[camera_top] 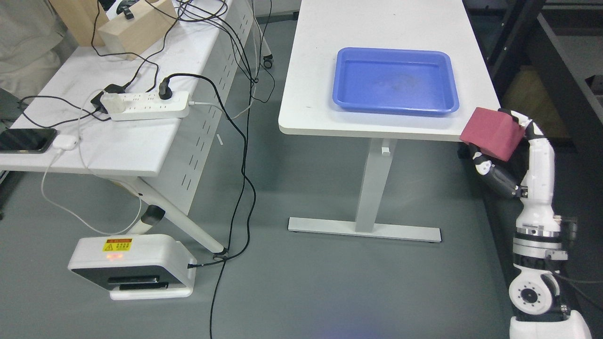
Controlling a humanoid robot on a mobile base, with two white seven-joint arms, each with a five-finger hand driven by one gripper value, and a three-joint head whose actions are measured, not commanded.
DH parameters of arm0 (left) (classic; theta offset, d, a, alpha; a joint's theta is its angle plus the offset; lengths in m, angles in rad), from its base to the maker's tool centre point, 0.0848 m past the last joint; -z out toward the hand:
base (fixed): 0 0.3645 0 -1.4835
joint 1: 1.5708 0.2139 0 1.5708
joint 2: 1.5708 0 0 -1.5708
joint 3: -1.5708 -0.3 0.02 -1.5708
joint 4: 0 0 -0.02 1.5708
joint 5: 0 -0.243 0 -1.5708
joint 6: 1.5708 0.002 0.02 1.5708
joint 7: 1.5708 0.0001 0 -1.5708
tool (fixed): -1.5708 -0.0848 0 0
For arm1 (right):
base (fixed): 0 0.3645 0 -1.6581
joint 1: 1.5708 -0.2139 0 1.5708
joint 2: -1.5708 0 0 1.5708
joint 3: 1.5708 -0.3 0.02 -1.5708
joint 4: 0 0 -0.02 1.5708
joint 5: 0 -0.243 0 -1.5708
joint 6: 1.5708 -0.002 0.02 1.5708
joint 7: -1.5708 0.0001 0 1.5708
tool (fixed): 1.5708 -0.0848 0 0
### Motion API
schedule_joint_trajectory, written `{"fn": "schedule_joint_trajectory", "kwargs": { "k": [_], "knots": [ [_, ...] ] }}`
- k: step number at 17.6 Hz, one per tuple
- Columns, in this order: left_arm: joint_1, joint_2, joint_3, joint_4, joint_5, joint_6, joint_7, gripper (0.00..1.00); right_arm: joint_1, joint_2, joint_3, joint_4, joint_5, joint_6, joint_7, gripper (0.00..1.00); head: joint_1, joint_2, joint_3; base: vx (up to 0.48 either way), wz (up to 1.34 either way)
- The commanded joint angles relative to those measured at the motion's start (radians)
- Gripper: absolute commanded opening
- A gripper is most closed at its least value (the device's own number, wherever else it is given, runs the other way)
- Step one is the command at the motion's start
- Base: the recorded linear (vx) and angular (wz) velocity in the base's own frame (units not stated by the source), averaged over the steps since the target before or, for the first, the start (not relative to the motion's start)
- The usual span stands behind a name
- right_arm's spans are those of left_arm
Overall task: Pick pink block from left shelf to tray
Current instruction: 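Lower the pink block into the blue tray with the right hand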
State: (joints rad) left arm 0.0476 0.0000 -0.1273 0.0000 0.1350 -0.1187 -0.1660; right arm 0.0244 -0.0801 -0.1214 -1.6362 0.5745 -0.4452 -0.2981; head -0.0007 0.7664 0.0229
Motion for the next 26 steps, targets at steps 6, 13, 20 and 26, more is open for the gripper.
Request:
{"fn": "schedule_joint_trajectory", "kwargs": {
  "k": [6, 13, 20, 26],
  "knots": [
    [0.000, 0.017, 0.000, -0.017, 0.000, -0.001, 0.000, 1.00, 0.014, -0.004, -0.021, -0.001, -0.002, 0.003, 0.000, 0.08, 0.0000, 0.000, 0.000, 0.244, -0.01],
    [0.000, 0.017, 0.000, -0.017, 0.000, 0.001, 0.000, 1.00, 0.026, -0.026, -0.011, 0.001, 0.091, 0.014, 0.135, 0.10, 0.0000, 0.000, 0.000, 0.224, -0.05],
    [0.000, 0.017, 0.000, -0.017, 0.000, -0.001, 0.000, 1.00, 0.051, -0.024, 0.164, -0.001, 0.319, 0.014, 0.139, 0.10, 0.0000, 0.000, 0.000, 0.164, 0.00],
    [0.000, 0.017, 0.000, -0.017, 0.000, -0.001, 0.000, 1.00, 0.061, 0.014, 0.218, 0.001, 0.433, 0.014, 0.137, 0.10, 0.0000, 0.000, 0.000, 0.130, 0.00]
  ]
}}
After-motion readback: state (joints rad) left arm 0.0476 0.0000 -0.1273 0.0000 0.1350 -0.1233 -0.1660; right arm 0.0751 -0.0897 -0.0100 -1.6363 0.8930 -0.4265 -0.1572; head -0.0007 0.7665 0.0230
